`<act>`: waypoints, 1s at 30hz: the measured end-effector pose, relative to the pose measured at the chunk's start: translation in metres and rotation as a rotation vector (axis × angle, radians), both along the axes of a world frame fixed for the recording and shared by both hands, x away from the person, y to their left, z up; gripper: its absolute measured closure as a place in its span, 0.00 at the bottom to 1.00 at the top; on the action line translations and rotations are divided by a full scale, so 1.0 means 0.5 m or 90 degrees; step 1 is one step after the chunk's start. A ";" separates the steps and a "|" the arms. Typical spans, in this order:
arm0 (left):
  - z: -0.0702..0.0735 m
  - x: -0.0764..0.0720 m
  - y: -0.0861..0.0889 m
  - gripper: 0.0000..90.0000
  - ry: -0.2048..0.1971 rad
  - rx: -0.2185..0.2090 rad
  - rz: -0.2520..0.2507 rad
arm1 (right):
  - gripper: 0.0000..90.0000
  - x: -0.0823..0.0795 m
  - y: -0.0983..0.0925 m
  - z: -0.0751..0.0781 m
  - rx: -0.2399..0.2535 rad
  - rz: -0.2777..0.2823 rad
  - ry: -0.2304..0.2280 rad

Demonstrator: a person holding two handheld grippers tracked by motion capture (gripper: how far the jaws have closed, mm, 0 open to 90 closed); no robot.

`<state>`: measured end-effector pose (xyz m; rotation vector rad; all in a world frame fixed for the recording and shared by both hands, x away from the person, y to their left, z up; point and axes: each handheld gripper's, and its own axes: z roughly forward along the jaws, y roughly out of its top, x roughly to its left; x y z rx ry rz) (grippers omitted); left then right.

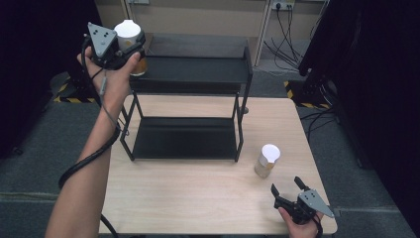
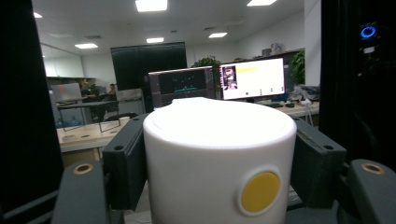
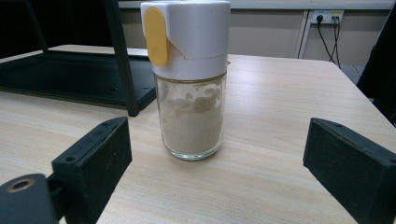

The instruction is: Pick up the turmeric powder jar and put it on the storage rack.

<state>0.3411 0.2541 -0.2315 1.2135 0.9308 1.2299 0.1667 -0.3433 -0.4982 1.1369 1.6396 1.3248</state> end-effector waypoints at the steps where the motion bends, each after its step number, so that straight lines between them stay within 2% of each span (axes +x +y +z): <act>1: -0.001 0.002 0.001 0.34 0.003 -0.005 0.000 | 0.09 0.000 0.000 0.000 0.001 0.000 0.000; 7: -0.004 0.008 0.006 0.34 0.007 -0.009 0.000 | 0.09 0.000 -0.001 0.000 0.000 0.001 0.000; 11: -0.004 0.015 0.007 0.34 0.019 -0.007 -0.001 | 0.09 0.001 -0.001 0.001 0.001 0.002 0.002; 14: -0.007 0.019 0.007 0.34 0.019 -0.019 0.001 | 0.09 0.000 -0.001 0.000 0.001 0.002 0.001; 17: -0.005 0.023 0.013 0.34 0.022 -0.014 -0.011 | 0.09 0.001 -0.001 0.000 0.000 0.002 0.001; 20: -0.005 0.024 0.021 0.34 0.025 -0.025 -0.018 | 0.09 0.001 -0.001 0.001 0.000 0.003 0.002; 22: -0.004 0.024 0.023 0.27 0.029 -0.040 -0.020 | 0.09 0.001 -0.001 0.001 -0.001 0.004 0.001; 25: -0.009 0.018 0.024 0.18 0.020 -0.047 -0.021 | 0.09 0.002 -0.001 0.001 -0.002 0.005 0.002; 30: -0.004 0.004 0.019 0.16 0.015 -0.042 -0.015 | 0.09 0.002 -0.002 0.001 0.001 0.004 0.003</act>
